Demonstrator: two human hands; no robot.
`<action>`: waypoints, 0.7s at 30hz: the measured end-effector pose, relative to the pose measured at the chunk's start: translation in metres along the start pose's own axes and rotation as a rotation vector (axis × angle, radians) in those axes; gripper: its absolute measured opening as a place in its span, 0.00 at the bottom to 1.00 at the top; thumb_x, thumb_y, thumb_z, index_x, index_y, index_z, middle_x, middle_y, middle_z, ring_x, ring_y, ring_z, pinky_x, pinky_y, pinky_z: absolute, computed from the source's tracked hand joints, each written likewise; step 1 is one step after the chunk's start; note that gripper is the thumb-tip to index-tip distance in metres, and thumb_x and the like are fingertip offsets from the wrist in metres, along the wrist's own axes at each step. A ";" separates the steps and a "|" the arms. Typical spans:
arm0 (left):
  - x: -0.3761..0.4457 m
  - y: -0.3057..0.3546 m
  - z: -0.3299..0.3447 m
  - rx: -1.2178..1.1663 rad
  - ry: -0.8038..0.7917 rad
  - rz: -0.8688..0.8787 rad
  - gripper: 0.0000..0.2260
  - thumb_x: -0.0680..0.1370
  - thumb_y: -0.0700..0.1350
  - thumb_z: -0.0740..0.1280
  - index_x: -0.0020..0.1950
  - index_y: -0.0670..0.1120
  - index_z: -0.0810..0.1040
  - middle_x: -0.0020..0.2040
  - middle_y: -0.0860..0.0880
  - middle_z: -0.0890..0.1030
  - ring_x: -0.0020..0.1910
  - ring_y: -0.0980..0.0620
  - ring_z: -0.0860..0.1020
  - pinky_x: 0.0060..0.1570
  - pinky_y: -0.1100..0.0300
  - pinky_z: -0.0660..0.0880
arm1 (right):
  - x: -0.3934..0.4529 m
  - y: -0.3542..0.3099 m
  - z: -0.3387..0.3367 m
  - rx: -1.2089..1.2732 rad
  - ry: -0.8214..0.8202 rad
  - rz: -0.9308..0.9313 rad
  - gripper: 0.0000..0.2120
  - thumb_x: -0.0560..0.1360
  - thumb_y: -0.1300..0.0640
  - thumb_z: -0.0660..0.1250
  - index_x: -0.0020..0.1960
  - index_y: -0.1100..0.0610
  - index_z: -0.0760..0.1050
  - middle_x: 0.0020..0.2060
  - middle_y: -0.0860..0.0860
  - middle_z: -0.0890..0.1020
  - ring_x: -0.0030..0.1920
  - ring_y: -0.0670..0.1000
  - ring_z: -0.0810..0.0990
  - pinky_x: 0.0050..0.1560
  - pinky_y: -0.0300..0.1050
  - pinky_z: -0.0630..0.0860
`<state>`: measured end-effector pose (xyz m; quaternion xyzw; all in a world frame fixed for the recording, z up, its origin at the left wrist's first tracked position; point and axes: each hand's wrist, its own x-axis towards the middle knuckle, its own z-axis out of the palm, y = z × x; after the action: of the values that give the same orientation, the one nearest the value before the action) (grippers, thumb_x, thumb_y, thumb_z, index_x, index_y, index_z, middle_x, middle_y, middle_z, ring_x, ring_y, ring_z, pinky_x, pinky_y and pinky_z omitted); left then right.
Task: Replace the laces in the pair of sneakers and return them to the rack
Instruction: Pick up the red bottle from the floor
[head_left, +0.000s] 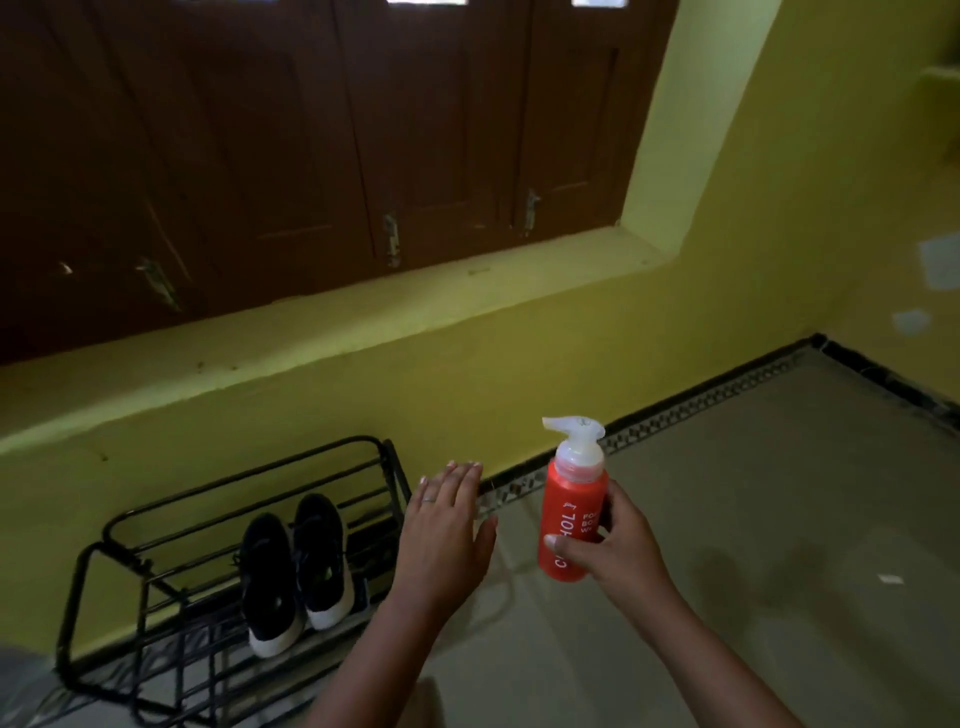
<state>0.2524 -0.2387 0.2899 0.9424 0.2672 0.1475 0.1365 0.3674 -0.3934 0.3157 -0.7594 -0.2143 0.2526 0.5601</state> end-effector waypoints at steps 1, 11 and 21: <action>0.010 -0.010 -0.002 -0.002 0.014 -0.008 0.26 0.73 0.51 0.66 0.69 0.44 0.71 0.65 0.47 0.76 0.67 0.47 0.71 0.67 0.51 0.61 | 0.012 -0.004 0.009 -0.001 -0.010 -0.006 0.32 0.62 0.64 0.78 0.61 0.46 0.71 0.52 0.46 0.81 0.53 0.46 0.79 0.53 0.46 0.77; 0.104 -0.124 -0.038 0.019 -0.048 -0.057 0.26 0.80 0.53 0.56 0.76 0.48 0.57 0.75 0.51 0.61 0.75 0.52 0.56 0.74 0.55 0.48 | 0.127 -0.049 0.114 0.008 -0.061 -0.052 0.31 0.62 0.68 0.77 0.59 0.47 0.69 0.50 0.45 0.80 0.50 0.44 0.79 0.45 0.38 0.73; 0.165 -0.193 -0.047 0.005 0.005 -0.184 0.24 0.82 0.55 0.52 0.76 0.50 0.54 0.76 0.52 0.58 0.75 0.54 0.52 0.73 0.58 0.45 | 0.207 -0.069 0.184 -0.002 -0.147 -0.044 0.32 0.63 0.65 0.78 0.59 0.45 0.67 0.52 0.43 0.78 0.53 0.45 0.77 0.54 0.47 0.74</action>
<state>0.2809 0.0181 0.3017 0.9138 0.3535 0.1361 0.1466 0.4113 -0.1111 0.3067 -0.7343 -0.2715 0.2953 0.5476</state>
